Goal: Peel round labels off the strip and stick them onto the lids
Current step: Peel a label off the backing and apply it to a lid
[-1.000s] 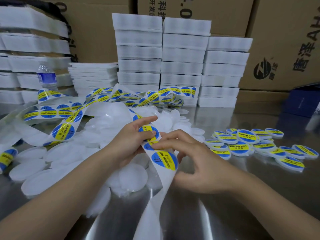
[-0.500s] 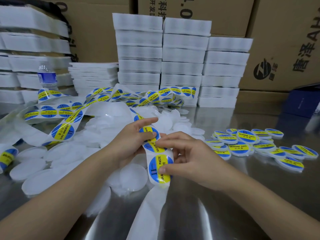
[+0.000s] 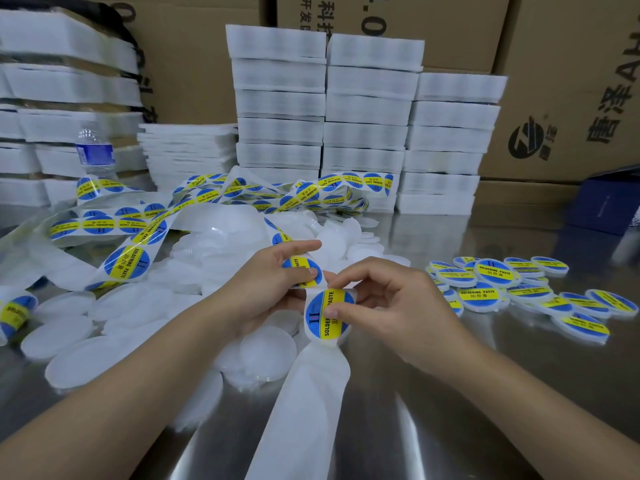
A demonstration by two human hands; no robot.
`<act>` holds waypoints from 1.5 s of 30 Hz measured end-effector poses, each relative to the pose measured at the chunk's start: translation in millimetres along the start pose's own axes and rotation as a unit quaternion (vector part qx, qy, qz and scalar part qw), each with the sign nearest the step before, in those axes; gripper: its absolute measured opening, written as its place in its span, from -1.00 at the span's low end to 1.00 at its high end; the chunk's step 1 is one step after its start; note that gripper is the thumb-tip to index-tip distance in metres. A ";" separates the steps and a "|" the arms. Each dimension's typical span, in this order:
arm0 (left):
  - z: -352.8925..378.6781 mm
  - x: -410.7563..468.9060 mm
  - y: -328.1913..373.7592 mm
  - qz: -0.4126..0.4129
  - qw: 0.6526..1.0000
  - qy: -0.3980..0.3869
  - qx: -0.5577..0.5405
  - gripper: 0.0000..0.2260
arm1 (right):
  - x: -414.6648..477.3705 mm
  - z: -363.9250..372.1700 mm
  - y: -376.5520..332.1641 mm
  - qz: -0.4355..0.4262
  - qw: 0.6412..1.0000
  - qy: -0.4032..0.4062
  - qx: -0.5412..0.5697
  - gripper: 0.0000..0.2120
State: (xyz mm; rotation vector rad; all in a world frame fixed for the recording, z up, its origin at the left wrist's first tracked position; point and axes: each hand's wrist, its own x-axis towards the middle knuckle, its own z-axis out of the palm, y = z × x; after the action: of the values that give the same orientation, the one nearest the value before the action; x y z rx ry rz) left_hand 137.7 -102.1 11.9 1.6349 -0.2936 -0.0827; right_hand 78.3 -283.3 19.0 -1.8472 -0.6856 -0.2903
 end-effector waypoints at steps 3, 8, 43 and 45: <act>0.1 -0.5 1.4 -0.003 1.000 0.005 0.000 -0.67 | -0.1 -0.9 0.0 0.009 1.000 0.014 0.003 -0.76; 0.7 -1.1 2.9 -0.010 1.000 0.018 -0.008 -0.67 | -0.2 -1.1 -0.7 0.019 0.999 0.026 -0.009 -0.79; 1.0 -9.5 4.9 0.013 0.996 -0.082 0.027 -0.65 | 14.5 -22.5 62.2 0.078 0.943 -0.083 -0.312 -0.17; 1.8 -9.8 4.0 0.023 0.996 -0.082 0.039 -0.61 | 14.3 -22.1 64.5 0.076 0.948 -0.082 -0.299 -0.20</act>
State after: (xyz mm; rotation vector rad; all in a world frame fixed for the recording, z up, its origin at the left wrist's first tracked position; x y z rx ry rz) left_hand 127.2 -101.7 14.5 1.7015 -0.4665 -0.1730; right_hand 130.0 -314.7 -15.5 -2.5137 -0.6005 -0.2610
